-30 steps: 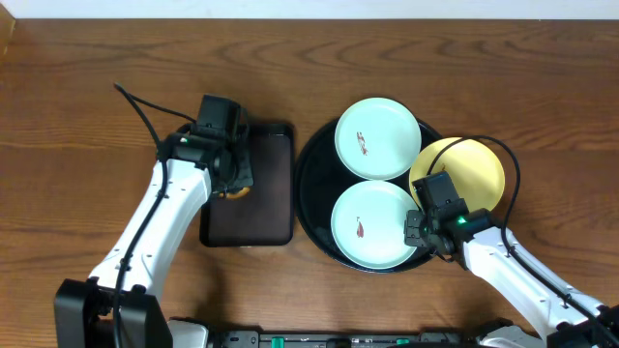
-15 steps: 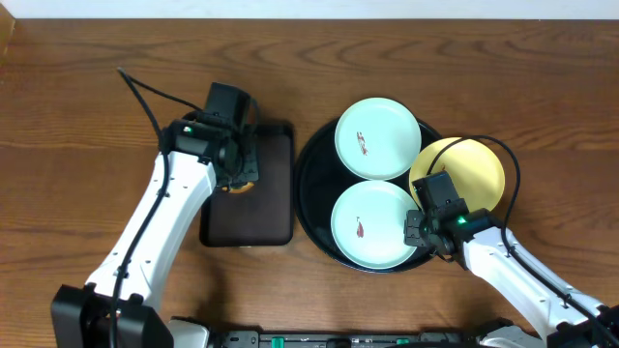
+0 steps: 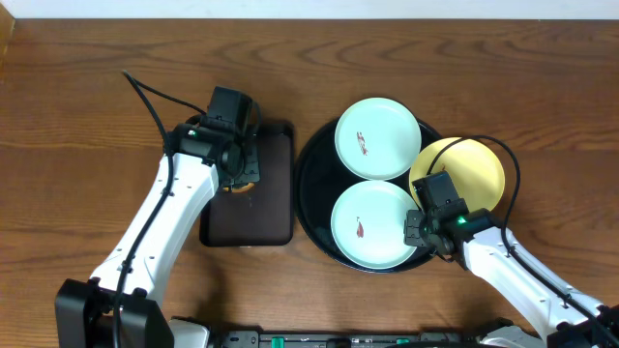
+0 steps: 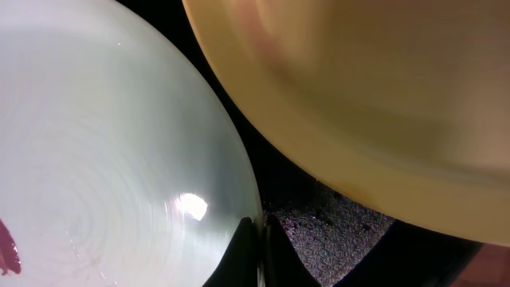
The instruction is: Clean dirty plates on tray and stack at the side
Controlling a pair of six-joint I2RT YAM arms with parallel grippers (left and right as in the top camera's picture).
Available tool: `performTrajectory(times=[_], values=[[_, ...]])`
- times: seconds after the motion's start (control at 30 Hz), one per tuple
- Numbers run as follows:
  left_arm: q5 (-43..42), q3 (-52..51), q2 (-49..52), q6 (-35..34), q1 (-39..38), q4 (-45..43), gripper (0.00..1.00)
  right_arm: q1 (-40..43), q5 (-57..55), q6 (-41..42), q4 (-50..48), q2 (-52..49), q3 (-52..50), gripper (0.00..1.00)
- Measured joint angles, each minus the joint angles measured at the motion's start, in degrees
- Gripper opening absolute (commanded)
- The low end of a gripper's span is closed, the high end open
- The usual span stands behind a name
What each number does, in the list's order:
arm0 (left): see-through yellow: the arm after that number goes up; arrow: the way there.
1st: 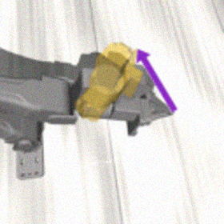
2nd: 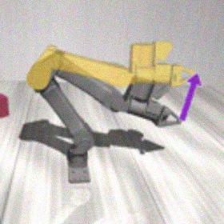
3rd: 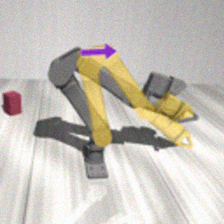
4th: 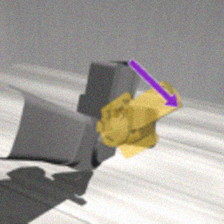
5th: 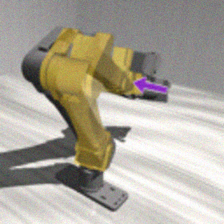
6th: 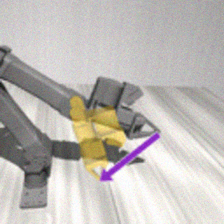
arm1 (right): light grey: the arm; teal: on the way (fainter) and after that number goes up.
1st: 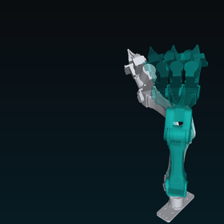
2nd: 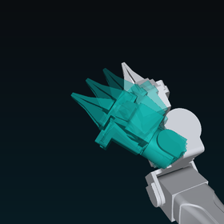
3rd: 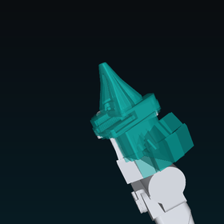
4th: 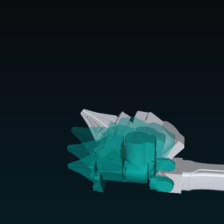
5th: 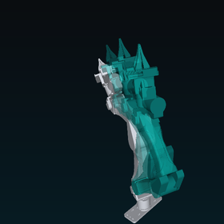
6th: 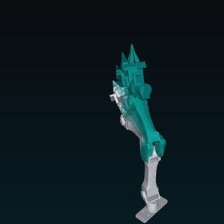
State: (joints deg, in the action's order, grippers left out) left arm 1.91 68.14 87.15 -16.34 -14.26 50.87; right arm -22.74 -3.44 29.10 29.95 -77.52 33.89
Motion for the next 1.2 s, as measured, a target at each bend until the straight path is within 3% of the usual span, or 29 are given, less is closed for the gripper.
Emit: performTrajectory(times=[0.3, 0.7, 0.73, 0.8, 0.9, 1.2], values=[[0.0, -1.7, 0.9, -0.6, 0.0, -4.3, 0.07, 0.0, 0.0, 0.0, 0.0, 0.0, 0.0, 0.01], [0.0, -8.2, 11.3, -1.9, 0.0, -13.3, 0.08, 0.0, 0.0, 0.0, 0.0, 0.0, 0.0, 0.01], [0.0, -8.2, 12.0, -1.9, 0.0, -13.6, 0.22, 0.0, 0.0, 0.0, 0.0, 0.0, 0.0, 0.01], [0.0, -8.2, 13.2, -1.8, 0.0, -13.9, 0.58, 0.0, 0.0, 0.0, 0.0, 0.0, 0.0, 0.01], [0.0, -8.2, 14.1, -2.2, 0.0, -14.1, 0.76, 0.0, 0.0, 0.0, 0.0, 0.0, 0.0, 0.01], [0.4, -8.2, 14.1, -2.1, 0.0, -15.7, 0.79, 0.0, 0.0, 0.0, 0.0, 0.0, 0.0, 0.01]])
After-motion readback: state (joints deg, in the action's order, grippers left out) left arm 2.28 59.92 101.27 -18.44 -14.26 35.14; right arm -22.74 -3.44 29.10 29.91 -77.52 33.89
